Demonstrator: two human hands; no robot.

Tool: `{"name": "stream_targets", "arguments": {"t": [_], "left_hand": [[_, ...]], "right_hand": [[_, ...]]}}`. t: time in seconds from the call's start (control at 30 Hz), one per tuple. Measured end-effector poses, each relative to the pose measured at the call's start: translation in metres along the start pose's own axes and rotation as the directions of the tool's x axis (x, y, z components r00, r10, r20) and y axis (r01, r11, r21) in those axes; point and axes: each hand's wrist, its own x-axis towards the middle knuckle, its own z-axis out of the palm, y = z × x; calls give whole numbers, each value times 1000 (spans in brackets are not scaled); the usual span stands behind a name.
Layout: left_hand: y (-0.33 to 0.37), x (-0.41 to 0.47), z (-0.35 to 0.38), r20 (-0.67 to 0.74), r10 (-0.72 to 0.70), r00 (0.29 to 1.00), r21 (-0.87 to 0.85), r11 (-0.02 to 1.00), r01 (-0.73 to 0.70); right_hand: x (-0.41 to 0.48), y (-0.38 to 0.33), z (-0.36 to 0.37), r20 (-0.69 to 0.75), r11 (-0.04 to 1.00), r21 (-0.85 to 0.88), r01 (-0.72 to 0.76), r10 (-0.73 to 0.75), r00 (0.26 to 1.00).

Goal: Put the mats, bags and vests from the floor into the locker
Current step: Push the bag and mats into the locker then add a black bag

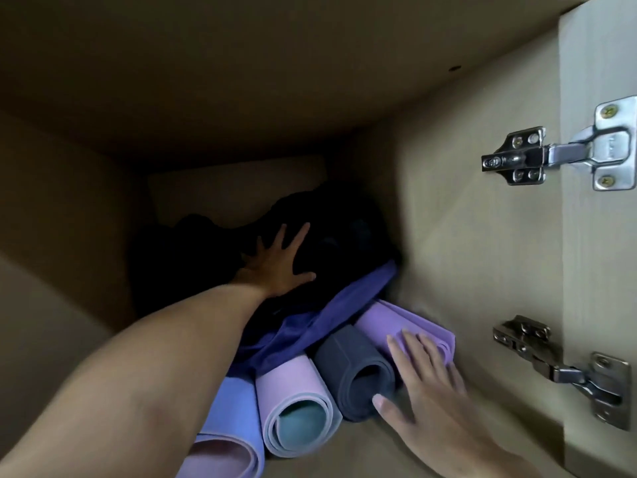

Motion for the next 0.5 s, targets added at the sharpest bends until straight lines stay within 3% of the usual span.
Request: {"name": "stream_targets", "arguments": {"t": [0.1, 0.23, 0.3, 0.37, 0.5], "left_hand": [[2, -6, 13, -71, -58, 996, 2, 998, 58], [28, -28, 13, -236, -39, 971, 62, 997, 55], [44, -40, 14, -288, 41, 957, 128, 992, -4], [56, -52, 16, -283, 144, 948, 190, 977, -92], [59, -60, 17, -174, 178, 969, 165, 975, -150]], "right_hand": [[1, 1, -1, 74, 999, -42, 18, -14, 997], [0, -3, -5, 90, 999, -50, -2, 6, 996], [-1, -2, -5, 83, 999, -41, -1, 5, 997], [-3, -2, -3, 78, 1000, -30, 1, 1, 997], [-8, -1, 3, 30, 999, -42, -30, 32, 999]]}}
